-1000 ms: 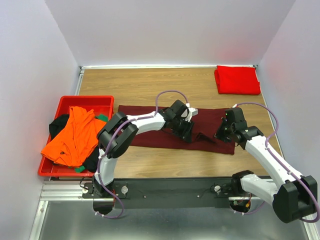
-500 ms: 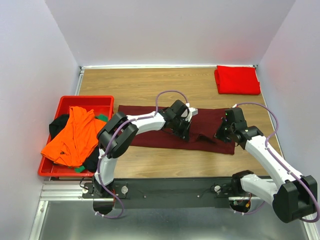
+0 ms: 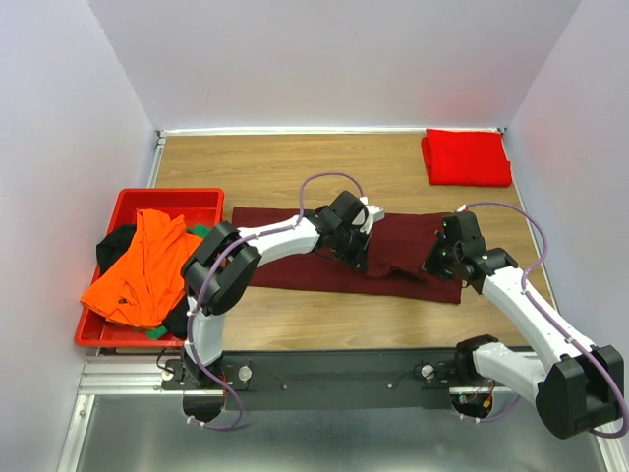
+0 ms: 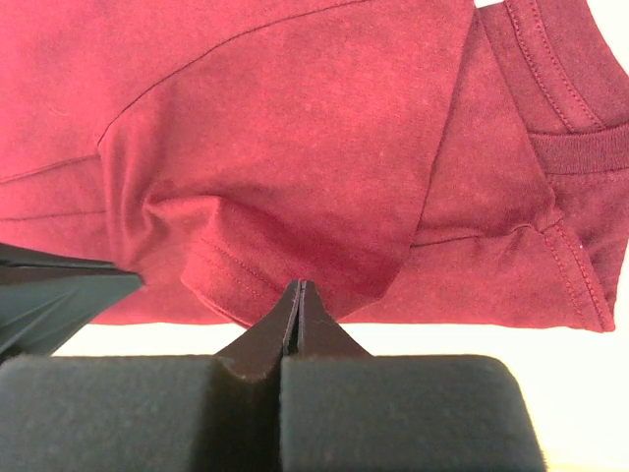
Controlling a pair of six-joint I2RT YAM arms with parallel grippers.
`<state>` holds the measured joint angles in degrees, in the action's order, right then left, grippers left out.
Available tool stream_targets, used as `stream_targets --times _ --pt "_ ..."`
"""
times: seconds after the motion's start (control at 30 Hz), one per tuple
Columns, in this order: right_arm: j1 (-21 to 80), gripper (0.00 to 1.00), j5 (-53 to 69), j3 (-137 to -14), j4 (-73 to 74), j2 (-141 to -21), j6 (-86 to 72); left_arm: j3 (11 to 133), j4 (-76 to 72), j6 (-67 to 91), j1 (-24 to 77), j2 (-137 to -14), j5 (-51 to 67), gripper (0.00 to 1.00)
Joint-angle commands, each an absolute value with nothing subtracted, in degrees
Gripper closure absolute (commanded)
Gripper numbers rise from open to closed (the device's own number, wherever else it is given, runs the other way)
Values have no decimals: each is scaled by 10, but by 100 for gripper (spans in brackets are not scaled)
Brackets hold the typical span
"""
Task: Fold and stack the t-shirts
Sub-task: Fold the tshirt
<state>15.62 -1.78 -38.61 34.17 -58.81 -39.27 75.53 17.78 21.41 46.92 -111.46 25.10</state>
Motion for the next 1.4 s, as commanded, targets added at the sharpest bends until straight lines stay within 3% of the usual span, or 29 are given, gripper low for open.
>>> stream_targets --times 0.0,0.53,0.63,0.67,0.73,0.77,0.9,1.03,1.27,1.37 --pt "152 100 -16 -380 356 -578 -407 753 203 201 455 -1085 245 100" --pt "152 98 23 -335 353 -553 -432 737 207 192 445 -1093 265 100" --pt "153 89 28 -330 352 -555 -433 738 210 188 446 -1093 269 100" --pt "153 82 27 -332 352 -555 -434 739 212 185 445 -1093 272 99" --pt "153 66 20 -337 352 -550 -435 740 217 179 445 -1091 272 90" --pt "152 60 16 -344 352 -550 -435 738 221 177 444 -1085 270 74" --pt "153 40 -17 -372 351 -564 -432 734 229 167 434 -1060 257 64" --pt "152 36 -67 -424 331 -628 -421 736 241 165 401 -1040 232 64" --pt "153 33 -108 -511 244 -789 -394 722 264 192 370 -1020 52 82" --pt "153 33 -118 -535 225 -852 -390 687 251 201 370 -1007 24 84"
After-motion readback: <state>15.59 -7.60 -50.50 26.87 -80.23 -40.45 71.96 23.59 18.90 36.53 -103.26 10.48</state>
